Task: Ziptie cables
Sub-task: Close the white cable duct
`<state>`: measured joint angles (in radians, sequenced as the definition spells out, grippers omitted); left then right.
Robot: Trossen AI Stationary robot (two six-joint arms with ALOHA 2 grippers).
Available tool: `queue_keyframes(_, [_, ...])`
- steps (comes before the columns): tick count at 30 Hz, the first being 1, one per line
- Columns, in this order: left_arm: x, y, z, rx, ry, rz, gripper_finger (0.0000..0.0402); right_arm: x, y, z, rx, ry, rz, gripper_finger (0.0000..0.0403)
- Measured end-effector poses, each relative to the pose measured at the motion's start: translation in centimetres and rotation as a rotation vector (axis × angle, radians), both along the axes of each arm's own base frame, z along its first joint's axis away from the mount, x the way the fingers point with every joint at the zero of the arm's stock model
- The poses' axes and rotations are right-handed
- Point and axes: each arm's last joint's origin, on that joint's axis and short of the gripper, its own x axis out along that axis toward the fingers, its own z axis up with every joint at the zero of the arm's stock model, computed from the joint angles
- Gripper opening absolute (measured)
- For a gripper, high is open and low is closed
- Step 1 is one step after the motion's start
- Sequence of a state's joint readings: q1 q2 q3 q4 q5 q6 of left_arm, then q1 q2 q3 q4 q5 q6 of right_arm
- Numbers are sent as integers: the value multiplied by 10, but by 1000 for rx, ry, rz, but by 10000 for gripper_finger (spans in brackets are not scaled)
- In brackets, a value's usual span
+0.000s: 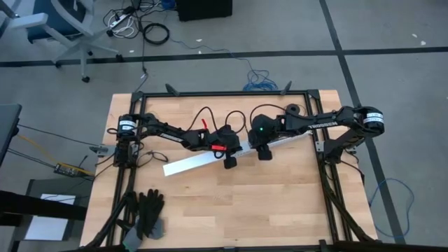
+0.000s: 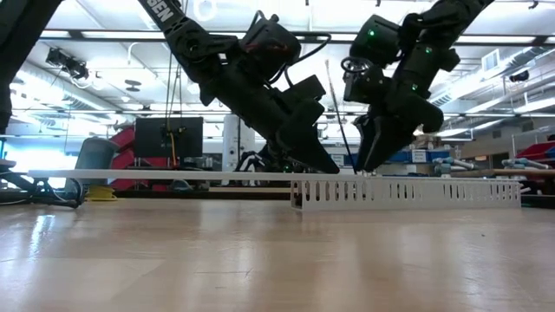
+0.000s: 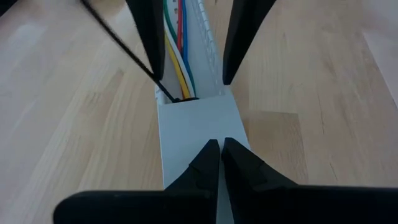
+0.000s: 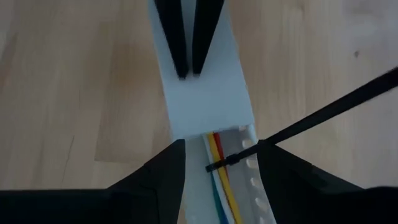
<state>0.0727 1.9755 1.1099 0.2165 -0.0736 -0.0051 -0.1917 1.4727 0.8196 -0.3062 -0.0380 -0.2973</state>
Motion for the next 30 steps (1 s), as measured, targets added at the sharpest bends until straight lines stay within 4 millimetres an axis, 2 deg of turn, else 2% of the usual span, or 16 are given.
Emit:
queue_keyframes(18, [0, 0, 0, 1, -1, 0, 0, -4, 1, -8, -1, -2, 25, 181])
queue_keyframes(30, [0, 0, 0, -1, -3, 3, 0, -4, 0, -13, -76, -46, 33, 191])
